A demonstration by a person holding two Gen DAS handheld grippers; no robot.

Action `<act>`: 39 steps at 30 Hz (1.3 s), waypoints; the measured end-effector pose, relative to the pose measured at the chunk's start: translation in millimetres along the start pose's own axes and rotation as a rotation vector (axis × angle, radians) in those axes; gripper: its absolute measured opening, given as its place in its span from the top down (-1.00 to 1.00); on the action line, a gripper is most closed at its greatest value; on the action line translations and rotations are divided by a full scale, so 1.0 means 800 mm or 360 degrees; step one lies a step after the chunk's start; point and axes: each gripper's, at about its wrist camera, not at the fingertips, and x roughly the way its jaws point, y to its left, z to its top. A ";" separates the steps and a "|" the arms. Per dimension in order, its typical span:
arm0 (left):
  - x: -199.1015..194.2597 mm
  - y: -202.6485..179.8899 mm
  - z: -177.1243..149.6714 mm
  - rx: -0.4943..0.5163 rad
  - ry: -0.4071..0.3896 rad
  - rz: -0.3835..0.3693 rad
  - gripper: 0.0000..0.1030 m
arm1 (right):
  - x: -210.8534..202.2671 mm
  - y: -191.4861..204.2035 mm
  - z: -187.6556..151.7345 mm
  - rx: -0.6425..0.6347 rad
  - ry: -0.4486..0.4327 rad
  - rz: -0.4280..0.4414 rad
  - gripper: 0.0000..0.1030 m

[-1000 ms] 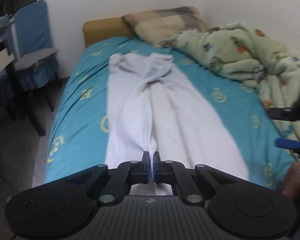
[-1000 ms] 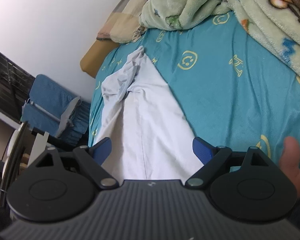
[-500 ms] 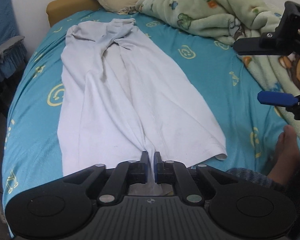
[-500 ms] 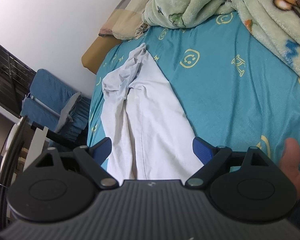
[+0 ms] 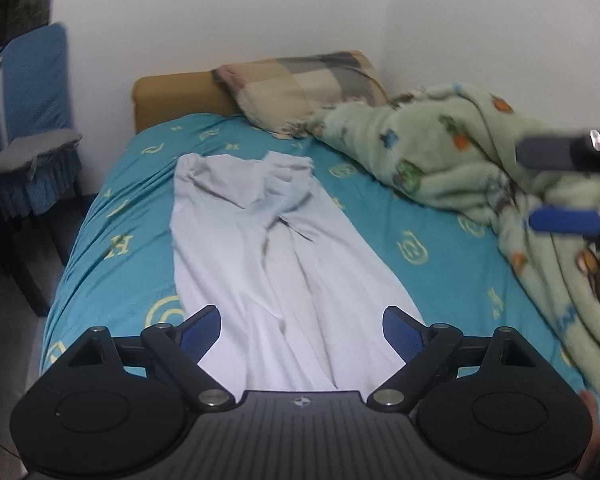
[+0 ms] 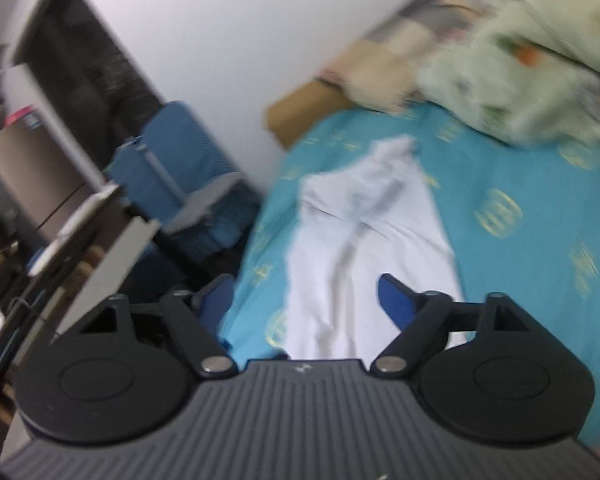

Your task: Fold clothes

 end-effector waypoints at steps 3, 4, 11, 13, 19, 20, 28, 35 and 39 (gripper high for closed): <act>0.023 0.027 -0.005 -0.0105 -0.0014 0.0046 -0.74 | 0.067 0.004 0.049 -0.0095 0.0029 0.0004 -0.47; 0.030 0.036 -0.007 -0.0123 -0.0018 0.0068 -0.74 | 0.095 0.001 0.062 -0.0106 0.0046 -0.0006 -0.47; 0.072 0.099 -0.013 -0.0229 -0.0076 0.0142 -0.74 | 0.299 -0.074 0.110 -0.0056 0.0109 -0.0162 -0.47; 0.084 0.118 -0.014 -0.0261 -0.0092 0.0155 -0.74 | 0.348 -0.097 0.119 -0.0003 0.0102 -0.0207 -0.45; 0.121 0.159 -0.022 -0.0318 -0.0105 0.0172 -0.74 | 0.477 -0.122 0.132 -0.0147 0.0102 -0.0308 -0.44; 0.125 0.159 -0.024 -0.0312 -0.0103 0.0170 -0.74 | 0.495 -0.124 0.131 -0.0173 0.0111 -0.0340 -0.44; 0.133 0.145 -0.029 -0.0228 -0.0194 0.0175 -0.74 | 0.543 -0.098 0.129 -0.0493 0.0041 -0.0426 0.84; 0.128 0.155 -0.027 -0.0313 -0.0217 0.0224 -0.74 | 0.524 -0.079 0.198 -0.0496 -0.0281 -0.0597 0.84; 0.127 0.159 -0.027 -0.0338 -0.0198 0.0227 -0.74 | 0.517 -0.075 0.210 -0.0514 -0.0266 -0.0618 0.78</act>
